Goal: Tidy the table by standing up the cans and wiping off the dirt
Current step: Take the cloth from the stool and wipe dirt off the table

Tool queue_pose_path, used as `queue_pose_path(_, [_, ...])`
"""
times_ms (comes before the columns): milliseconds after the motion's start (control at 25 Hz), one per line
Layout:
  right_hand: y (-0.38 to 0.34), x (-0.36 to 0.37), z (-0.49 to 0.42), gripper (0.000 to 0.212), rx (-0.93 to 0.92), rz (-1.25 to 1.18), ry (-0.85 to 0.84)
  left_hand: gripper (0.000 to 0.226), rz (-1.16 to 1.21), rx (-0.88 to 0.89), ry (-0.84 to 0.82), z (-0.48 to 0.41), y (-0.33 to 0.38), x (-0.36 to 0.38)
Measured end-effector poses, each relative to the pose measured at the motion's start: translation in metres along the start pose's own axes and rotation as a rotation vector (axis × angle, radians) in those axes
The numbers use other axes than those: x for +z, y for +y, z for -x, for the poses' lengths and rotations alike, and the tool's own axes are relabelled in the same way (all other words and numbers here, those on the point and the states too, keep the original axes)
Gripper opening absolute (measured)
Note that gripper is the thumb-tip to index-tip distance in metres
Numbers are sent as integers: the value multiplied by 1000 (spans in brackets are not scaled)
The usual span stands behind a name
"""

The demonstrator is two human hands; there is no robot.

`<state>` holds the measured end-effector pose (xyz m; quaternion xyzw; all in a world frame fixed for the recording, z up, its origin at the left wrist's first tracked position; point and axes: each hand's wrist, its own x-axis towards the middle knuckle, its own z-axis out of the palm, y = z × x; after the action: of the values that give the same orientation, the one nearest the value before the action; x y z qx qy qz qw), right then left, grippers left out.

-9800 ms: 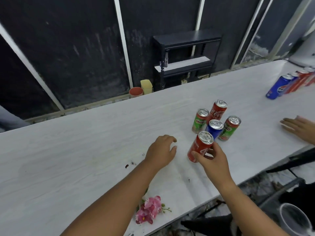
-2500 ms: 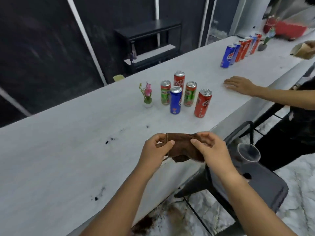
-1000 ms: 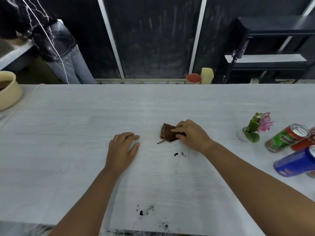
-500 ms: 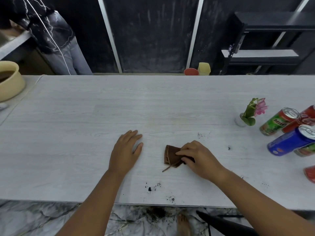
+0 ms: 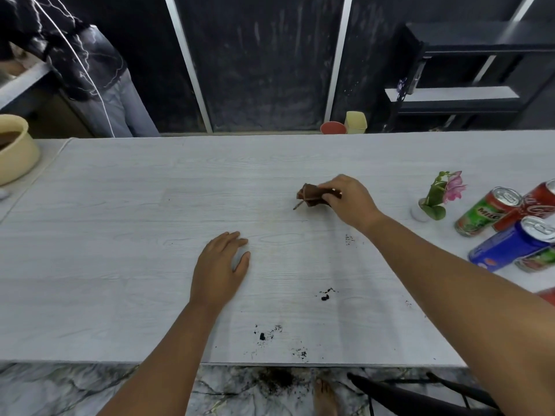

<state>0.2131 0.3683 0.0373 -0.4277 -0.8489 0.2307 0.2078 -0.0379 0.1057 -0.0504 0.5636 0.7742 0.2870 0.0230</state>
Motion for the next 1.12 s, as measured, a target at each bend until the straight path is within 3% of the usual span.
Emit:
queue_pose_path(160, [-2,33,-10,41,-54,173,-200,33,-3,9,11,-1,-3,3])
queue_pose_path(560, [-28,28,152,38,-293,78,-220,35,-9,50,23,-1,-5,3])
queue_pose_path(640, [-26,17,151,39,-251,33,-169,33,-7,43,13,-2,-4,2])
queue_pose_path(800, [9,-21,92,39,-19,101,119,32,3,33,17,0,-2,2])
queue_pose_path(960, [50,-27,69,36,297,260,88,32,9,21,9,1,-1,1])
queue_pose_path(1040, [43,-14,85,35,277,318,70,32,12,20,9,1,-1,2])
queue_pose_path(1120, [24,1,108,30,143,315,72,32,8,20,15,0,-2,2])
